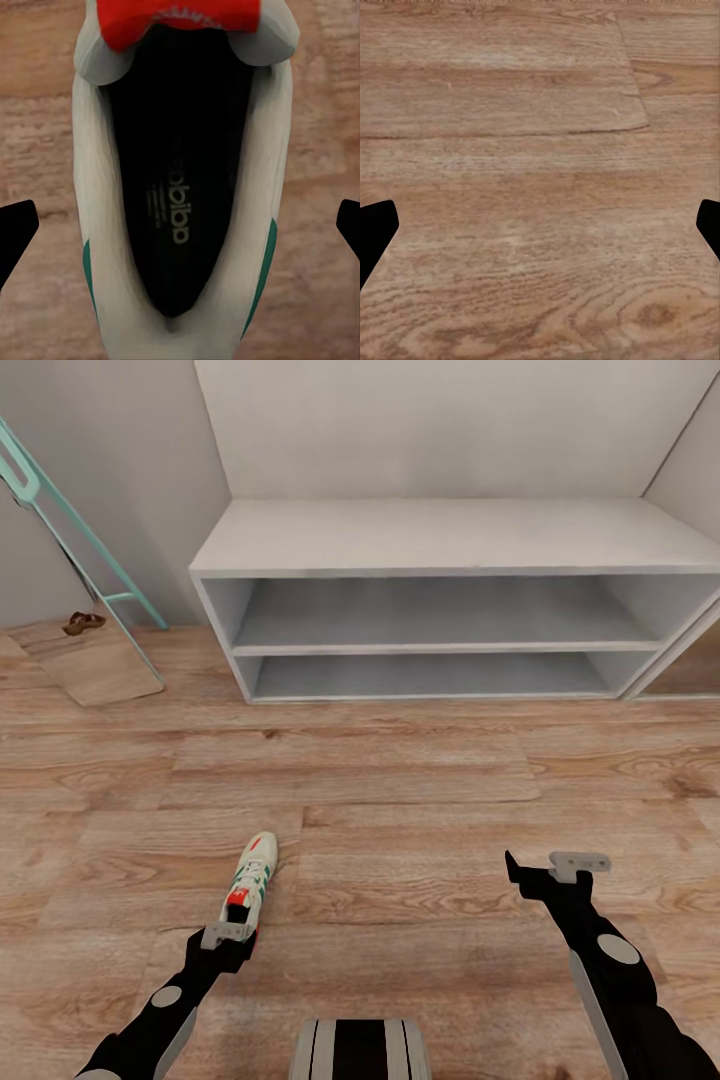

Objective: Pick up the two gym shoes and the two sandals from the corridor floor and place them onto the hallstand (shoe rack) in the corridor, making sure they are on the rack and not on the floor. Arrange them so the two gym shoes are next to each other and the two sandals are next to each other.

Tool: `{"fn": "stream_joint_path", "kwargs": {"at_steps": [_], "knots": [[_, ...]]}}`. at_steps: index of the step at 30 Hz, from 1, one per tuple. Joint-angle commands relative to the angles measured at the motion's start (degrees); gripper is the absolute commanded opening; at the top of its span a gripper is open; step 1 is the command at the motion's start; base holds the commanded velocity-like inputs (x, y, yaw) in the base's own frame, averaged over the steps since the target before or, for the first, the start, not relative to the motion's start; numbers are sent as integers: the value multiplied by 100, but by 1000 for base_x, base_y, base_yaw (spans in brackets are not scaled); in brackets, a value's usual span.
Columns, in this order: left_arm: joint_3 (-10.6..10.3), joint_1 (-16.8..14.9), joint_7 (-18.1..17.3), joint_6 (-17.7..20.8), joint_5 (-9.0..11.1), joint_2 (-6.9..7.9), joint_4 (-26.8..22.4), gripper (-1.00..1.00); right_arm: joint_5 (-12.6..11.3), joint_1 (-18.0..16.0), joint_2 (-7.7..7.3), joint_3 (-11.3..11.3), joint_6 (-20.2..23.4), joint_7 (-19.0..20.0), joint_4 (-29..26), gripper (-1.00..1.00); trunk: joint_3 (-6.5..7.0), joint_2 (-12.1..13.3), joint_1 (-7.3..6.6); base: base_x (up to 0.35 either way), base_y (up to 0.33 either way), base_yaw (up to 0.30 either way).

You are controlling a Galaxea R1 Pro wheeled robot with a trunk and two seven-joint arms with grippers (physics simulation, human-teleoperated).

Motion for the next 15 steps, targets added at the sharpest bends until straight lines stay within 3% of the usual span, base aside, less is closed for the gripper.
{"fn": "stream_joint_path", "kwargs": {"at_steps": [1, 11, 15], "knots": [[-14, -2, -1, -20, -12, 4, 2, 100, -4, 0, -1, -1, 32, 3, -8, 100, -3, -1, -1, 18, 0, 0], [-14, 6, -1, -21, -12, 10, -4, 100, -4, 0, -1, -2, 32, 3, -8, 100, -17, -1, -1, 4, 0, 0], [-10, 6, -1, -21, -12, 12, -5, 100, -4, -1, -1, -2, 32, 3, -8, 100, -135, -7, 10, 0, 0, 0]]}}
